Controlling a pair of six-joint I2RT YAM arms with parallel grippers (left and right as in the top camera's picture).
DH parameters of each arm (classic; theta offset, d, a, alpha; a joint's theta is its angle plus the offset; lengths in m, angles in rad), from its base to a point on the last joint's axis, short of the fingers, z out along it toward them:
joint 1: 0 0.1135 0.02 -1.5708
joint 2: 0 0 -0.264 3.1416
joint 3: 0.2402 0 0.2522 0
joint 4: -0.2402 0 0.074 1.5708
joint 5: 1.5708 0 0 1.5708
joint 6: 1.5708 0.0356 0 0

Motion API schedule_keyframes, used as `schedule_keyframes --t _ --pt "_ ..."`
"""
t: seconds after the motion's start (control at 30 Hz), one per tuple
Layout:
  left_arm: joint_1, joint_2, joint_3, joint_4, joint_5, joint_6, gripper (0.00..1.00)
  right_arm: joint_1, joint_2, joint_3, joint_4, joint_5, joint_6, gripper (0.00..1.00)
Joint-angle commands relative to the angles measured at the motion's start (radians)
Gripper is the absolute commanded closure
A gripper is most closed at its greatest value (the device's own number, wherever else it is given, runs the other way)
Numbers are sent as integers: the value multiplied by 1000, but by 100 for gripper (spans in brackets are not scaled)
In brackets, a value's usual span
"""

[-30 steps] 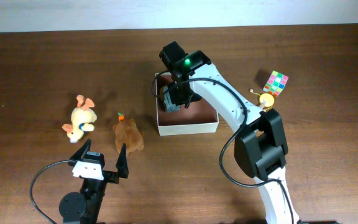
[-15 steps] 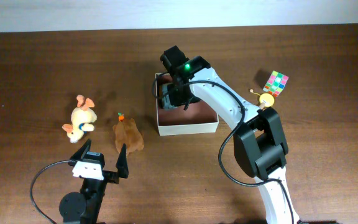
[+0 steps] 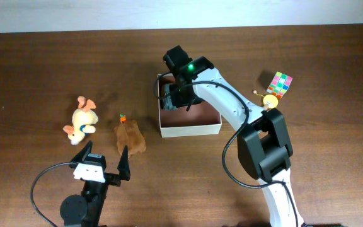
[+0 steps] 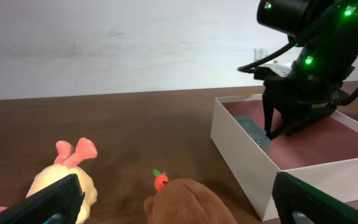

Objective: Pack container
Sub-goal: 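Open the right gripper to release the truck in the box, then move the right gripper back right toward the Rubik's cube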

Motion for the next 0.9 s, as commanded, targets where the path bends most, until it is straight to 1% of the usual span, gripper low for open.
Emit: schedule_keyframes --t 0.0,0.07,0.13,0.17,0.2,0.33,0.4,0.47,0.63,0.67,0.77,0.87 --pt "3 -8 -8 2 10 12 1 -42 -4 74 -48 22 -14 63" --pt "3 -7 -8 2 10 12 1 -54 -4 156 -102 23 -35 62" --pt "3 -7 -8 2 10 12 1 -59 -4 274 -169 23 -63 55" --pt "3 -7 -8 2 10 12 1 -61 -4 332 -204 23 -77 54" --pt "3 -8 -8 2 10 12 1 -68 -4 431 -268 34 -84 50" --pt "3 -7 -8 2 10 12 1 -129 -4 587 -381 34 -83 37" --pt "3 -7 -8 2 10 12 1 -174 -4 620 -418 34 -80 29" --pt "3 -8 -8 2 10 12 1 -251 -4 630 -462 33 -80 26" --pt "3 -7 -8 2 10 12 1 -390 -3 613 -488 27 -72 26" --pt "3 -7 -8 2 10 12 1 -436 -2 613 -484 27 -72 23" --pt "3 -7 -8 2 10 12 1 -502 7 613 -465 27 -71 11" --pt "3 -7 -8 2 10 12 1 -551 34 612 -464 23 -61 2"
